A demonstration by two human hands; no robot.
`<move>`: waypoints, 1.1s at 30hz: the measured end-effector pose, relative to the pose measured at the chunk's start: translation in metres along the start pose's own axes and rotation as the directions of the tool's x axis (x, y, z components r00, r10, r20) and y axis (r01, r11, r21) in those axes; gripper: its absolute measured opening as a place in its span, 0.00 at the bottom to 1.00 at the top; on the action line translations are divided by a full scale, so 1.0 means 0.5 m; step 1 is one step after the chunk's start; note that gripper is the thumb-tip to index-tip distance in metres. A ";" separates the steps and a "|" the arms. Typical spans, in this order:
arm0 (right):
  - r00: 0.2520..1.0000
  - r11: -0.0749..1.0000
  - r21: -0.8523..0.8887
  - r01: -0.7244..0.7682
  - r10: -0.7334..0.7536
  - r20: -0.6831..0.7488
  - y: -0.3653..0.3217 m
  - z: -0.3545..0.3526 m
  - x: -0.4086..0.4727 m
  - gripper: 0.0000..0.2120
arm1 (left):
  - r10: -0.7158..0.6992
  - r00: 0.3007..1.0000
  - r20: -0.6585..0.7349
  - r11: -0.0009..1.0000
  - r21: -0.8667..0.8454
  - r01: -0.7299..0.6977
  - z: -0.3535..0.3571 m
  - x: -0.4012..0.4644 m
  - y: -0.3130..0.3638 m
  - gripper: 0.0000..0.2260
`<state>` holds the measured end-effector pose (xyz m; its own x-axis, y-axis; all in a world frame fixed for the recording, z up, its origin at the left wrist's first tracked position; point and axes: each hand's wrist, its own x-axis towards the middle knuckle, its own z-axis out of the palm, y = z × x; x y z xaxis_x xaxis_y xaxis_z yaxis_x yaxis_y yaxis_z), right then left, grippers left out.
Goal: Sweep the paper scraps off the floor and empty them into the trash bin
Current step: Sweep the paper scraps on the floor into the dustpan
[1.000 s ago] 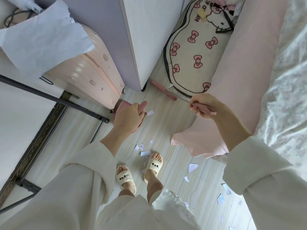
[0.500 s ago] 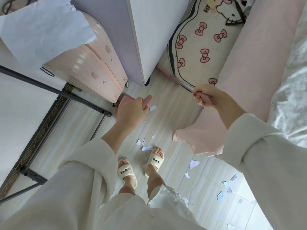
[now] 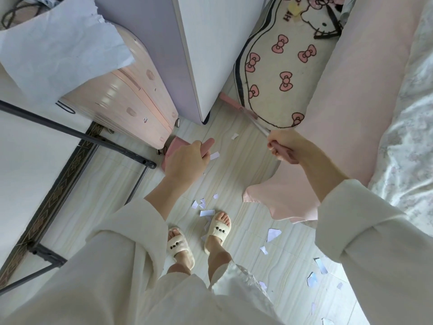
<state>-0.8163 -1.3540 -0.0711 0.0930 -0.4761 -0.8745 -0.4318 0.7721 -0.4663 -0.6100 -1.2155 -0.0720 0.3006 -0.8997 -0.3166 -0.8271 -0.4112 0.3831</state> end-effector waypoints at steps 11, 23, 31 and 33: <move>0.998 0.883 -0.467 -0.048 0.027 -0.051 0.172 0.103 -0.033 0.10 | -0.032 0.999 -0.014 0.998 -0.047 0.031 -0.042 -0.044 -0.062 0.12; 0.983 0.937 -0.321 -0.138 0.089 -0.161 0.444 0.311 -0.252 0.12 | 0.067 0.998 -0.008 0.996 -0.062 -0.068 -0.055 -0.250 -0.226 0.13; 0.952 0.945 -0.218 -0.244 0.190 -0.242 0.608 0.462 -0.383 0.13 | 0.183 0.981 0.070 0.982 0.028 -0.185 -0.082 -0.387 -0.341 0.12; 0.951 0.931 -0.251 -0.264 0.208 -0.230 0.653 0.496 -0.419 0.15 | 0.209 0.975 0.081 0.976 0.046 -0.213 -0.076 -0.425 -0.363 0.12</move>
<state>-0.7545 -0.8977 -0.0732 -0.2075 -0.3888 -0.8977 -0.6516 0.7394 -0.1697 -0.5060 -0.9551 -0.0414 0.0818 -0.9509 -0.2984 -0.8932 -0.2028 0.4014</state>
